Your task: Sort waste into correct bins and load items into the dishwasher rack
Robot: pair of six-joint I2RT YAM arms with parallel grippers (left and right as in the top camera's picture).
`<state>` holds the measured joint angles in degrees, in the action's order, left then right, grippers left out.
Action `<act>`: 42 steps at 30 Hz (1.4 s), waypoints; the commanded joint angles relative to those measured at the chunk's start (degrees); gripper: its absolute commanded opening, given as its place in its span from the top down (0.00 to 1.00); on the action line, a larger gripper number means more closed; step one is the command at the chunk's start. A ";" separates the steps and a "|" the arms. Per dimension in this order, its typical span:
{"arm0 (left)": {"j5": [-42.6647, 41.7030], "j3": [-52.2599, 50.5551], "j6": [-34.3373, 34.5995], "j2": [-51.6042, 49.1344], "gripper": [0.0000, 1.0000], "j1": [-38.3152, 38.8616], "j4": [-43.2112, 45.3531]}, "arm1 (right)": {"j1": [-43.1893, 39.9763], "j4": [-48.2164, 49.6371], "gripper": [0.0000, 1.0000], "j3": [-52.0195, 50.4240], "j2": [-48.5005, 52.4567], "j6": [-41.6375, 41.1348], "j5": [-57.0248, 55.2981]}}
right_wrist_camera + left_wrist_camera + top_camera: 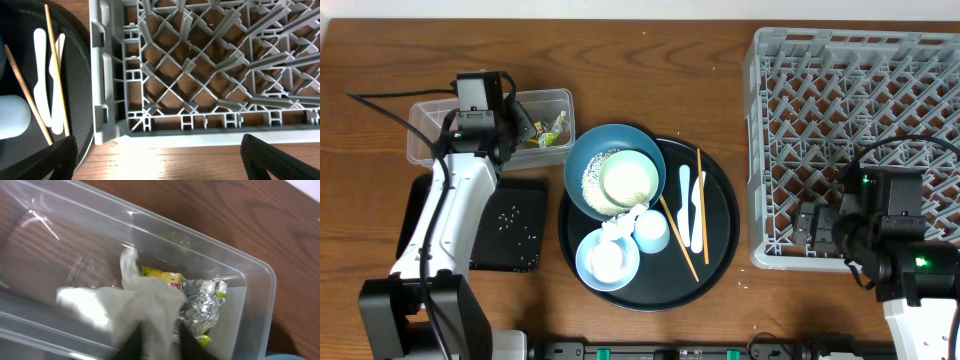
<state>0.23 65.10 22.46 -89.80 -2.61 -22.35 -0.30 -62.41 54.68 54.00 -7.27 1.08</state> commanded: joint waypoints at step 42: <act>-13.03 -6.49 0.79 2.89 0.66 26.12 -29.92 | 0.70 -0.39 0.01 1.09 -0.09 -0.85 0.24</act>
<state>-13.52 59.40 23.14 -87.55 23.00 -52.45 -0.30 -62.76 54.68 54.00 -7.27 1.08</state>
